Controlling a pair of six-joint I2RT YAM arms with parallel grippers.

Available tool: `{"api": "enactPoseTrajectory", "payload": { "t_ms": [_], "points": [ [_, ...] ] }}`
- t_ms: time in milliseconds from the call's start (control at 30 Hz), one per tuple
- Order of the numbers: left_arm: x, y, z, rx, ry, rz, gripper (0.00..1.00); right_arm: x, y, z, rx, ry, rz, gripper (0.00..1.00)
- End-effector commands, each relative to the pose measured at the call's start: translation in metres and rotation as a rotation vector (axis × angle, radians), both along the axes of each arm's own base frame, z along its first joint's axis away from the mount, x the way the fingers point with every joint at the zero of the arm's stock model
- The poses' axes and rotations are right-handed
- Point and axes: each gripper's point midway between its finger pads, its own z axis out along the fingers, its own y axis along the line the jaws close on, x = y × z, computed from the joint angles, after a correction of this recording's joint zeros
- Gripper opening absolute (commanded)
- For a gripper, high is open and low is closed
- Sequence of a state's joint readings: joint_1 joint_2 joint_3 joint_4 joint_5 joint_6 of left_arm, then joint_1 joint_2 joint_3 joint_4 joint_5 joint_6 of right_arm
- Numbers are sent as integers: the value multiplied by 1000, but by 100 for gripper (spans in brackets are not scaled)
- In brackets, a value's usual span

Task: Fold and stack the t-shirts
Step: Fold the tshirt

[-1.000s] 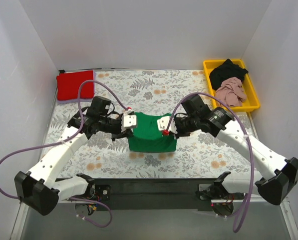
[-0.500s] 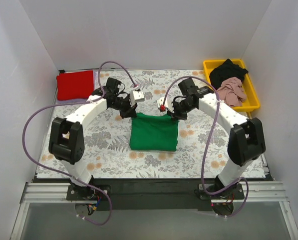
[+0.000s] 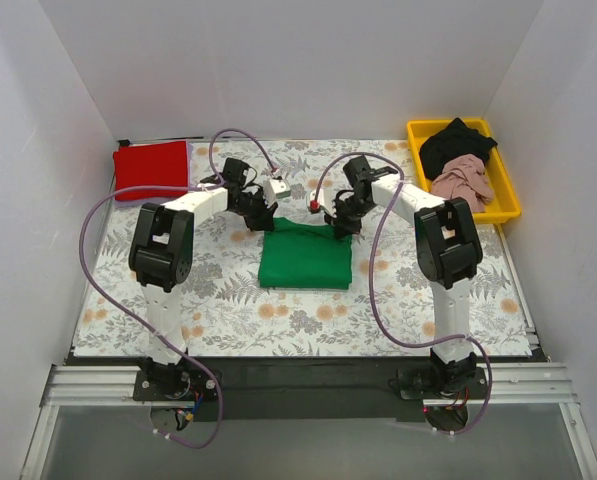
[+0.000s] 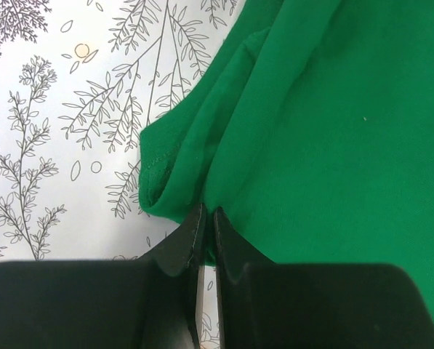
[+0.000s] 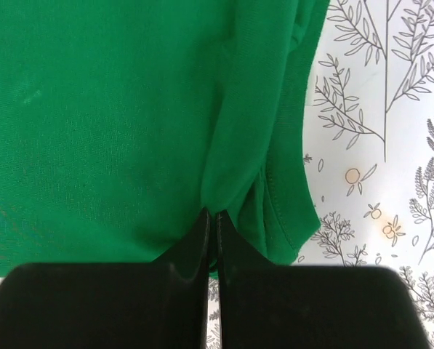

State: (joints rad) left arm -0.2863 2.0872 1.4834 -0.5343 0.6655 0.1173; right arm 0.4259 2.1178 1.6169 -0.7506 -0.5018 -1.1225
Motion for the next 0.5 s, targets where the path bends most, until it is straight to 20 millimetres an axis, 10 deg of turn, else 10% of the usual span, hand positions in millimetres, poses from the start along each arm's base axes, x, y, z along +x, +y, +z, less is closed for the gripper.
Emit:
{"api": "enactPoseTrajectory", "payload": {
  "t_ms": [0, 333, 467],
  "points": [
    [3, 1, 25, -29, -54, 13, 0, 2, 2, 8, 12, 3, -31, 1],
    [-23, -2, 100, -111, -117, 10, 0, -14, 3, 90, 127, -123, -11, 1],
    [-8, -2, 96, -93, -129, 22, 0, -1, 3, 85, 114, -139, -4, 1]
  ]
}}
